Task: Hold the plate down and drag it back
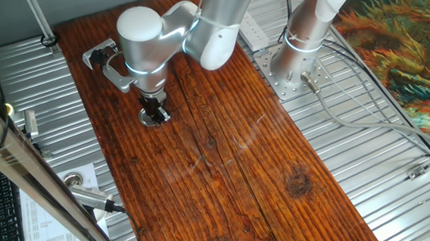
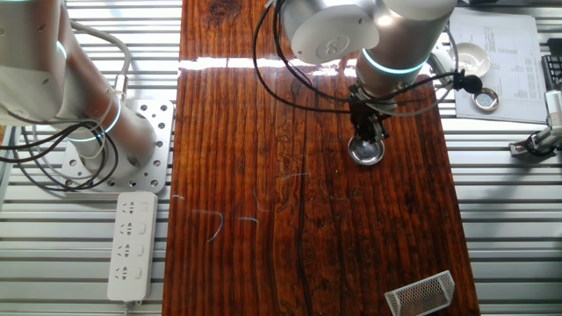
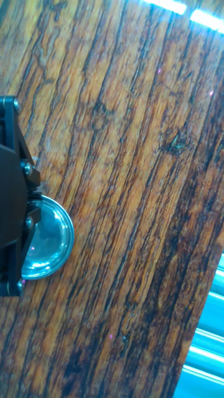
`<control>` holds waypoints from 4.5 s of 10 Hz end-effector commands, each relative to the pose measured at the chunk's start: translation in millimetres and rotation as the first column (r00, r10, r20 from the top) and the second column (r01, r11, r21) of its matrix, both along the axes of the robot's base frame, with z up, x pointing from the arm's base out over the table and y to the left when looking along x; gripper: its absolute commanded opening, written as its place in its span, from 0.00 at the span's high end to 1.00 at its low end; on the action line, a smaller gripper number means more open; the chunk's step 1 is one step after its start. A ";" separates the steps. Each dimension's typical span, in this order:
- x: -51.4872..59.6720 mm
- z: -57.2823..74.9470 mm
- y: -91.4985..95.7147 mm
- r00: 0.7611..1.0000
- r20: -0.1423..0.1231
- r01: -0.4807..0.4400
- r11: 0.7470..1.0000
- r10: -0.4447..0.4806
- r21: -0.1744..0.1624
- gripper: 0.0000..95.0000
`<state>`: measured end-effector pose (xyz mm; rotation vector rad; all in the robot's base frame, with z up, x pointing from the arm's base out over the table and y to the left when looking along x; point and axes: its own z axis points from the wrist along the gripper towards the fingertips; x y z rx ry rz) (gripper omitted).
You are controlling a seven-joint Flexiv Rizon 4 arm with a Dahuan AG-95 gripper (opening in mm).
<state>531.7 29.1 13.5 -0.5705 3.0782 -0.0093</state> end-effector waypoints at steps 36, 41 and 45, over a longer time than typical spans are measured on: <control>-11.9 -9.6 51.2 0.995 0.017 0.096 0.995 -0.097 0.027 1.00; -12.8 -10.1 54.8 0.994 0.020 0.104 0.994 -0.104 0.024 1.00; -13.5 -10.5 57.0 0.994 0.019 0.107 0.994 -0.108 0.026 1.00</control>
